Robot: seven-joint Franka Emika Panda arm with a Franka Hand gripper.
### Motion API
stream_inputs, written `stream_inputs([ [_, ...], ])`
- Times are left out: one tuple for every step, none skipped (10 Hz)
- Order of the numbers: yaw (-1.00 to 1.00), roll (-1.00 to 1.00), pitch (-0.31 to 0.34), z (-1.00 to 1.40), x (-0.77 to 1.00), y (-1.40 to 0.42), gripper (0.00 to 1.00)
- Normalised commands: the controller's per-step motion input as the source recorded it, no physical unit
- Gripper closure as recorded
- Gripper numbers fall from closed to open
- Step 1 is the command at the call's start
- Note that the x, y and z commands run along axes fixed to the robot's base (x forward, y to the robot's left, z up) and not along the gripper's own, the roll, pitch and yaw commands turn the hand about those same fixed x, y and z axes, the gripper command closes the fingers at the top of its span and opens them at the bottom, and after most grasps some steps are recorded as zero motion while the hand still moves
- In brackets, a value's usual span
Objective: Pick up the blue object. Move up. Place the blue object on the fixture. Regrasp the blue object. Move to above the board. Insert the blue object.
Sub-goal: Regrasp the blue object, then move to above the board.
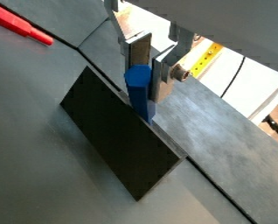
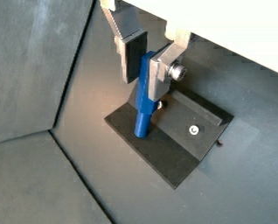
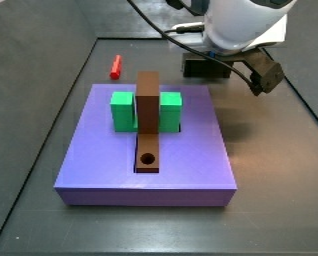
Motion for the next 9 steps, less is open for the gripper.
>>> stream_inputs([
  [0.00, 0.00, 0.000, 0.00, 0.00, 0.00, 1.00],
  [0.00, 0.00, 0.000, 0.00, 0.00, 0.00, 1.00],
  [0.00, 0.00, 0.000, 0.00, 0.00, 0.00, 1.00],
  [0.00, 0.00, 0.000, 0.00, 0.00, 0.00, 1.00],
  [0.00, 0.00, 0.000, 0.00, 0.00, 0.00, 1.00],
  [0.00, 0.00, 0.000, 0.00, 0.00, 0.00, 1.00],
  [0.00, 0.00, 0.000, 1.40, 0.00, 0.00, 1.00],
  [-0.09, -0.04, 0.013, 1.40, -0.02, 0.03, 1.00],
  [-0.10, -0.13, -0.012, 1.40, -0.06, 0.04, 1.00],
])
